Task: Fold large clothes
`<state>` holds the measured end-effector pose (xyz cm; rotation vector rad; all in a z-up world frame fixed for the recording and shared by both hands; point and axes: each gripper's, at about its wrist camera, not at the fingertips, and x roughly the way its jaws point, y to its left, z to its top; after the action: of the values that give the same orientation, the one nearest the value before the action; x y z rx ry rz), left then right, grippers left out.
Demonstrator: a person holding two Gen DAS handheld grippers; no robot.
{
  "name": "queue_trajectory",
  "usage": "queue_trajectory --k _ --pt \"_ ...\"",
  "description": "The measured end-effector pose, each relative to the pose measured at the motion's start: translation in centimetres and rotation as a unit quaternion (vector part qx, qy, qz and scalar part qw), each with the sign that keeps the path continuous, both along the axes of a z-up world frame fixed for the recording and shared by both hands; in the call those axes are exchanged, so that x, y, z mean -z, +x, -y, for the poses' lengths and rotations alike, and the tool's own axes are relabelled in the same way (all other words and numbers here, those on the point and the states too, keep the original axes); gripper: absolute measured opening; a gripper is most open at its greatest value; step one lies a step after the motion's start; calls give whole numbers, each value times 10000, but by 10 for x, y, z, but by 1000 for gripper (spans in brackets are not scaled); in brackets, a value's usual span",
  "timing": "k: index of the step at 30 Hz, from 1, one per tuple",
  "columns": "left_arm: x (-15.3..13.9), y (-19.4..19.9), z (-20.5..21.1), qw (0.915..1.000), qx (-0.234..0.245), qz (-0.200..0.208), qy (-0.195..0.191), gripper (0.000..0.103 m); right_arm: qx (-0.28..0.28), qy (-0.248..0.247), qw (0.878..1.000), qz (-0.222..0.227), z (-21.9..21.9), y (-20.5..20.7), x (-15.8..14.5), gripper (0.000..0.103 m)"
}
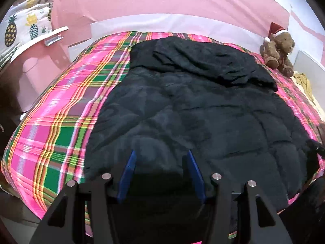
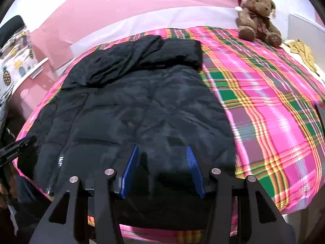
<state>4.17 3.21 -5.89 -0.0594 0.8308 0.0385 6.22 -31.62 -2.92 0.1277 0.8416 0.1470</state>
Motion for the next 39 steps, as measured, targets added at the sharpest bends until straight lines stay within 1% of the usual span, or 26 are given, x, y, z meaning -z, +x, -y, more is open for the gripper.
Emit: queue_trajectory --k 6,8,11,14,16,18,21,23,25,26,28,34,37,39 --pt "1 0 -11 9997 -115 78 206 56 370 5 9993 -12 28 3 2 50" --pt "1 0 -19 9995 -221 107 194 59 494 -10 9988 -7 36 3 3 50" --pt "5 1 -33 9993 -331 77 138 61 673 36 9977 -59 49 4 7 51" --pt "9 -2 -39 9995 -292 47 90 62 732 234 9965 -323 59 7 21 51" --pt "10 -5 -39 9996 -271 65 104 62 735 457 9951 -476 64 8 30 52" --pt "11 -9 -41 9996 -267 73 73 62 753 671 9934 -547 67 7 34 53" --pt "10 -15 -46 9995 -289 112 -21 62 703 857 9919 -619 69 5 35 53" --pt "8 -18 -50 9989 -445 141 61 64 659 1005 9905 -673 70 2 36 53" --pt "7 -22 -59 9984 -534 156 -111 66 600 1152 9888 -735 71 -2 37 53" --pt "9 -23 -63 9981 -559 124 -226 68 560 1216 9881 -757 70 -4 37 53" --pt "16 -23 -68 9977 -569 5 -372 68 489 1285 9873 -794 67 -7 38 53" --pt "29 -25 -64 9964 -408 -73 -733 68 409 1285 9875 -815 61 -10 38 53" --pt "35 -22 -60 9962 -417 19 -762 69 404 1351 9866 -821 60 -2 40 53" --pt "35 -20 -55 9966 -410 13 -709 69 482 1455 9848 -818 62 4 42 53"
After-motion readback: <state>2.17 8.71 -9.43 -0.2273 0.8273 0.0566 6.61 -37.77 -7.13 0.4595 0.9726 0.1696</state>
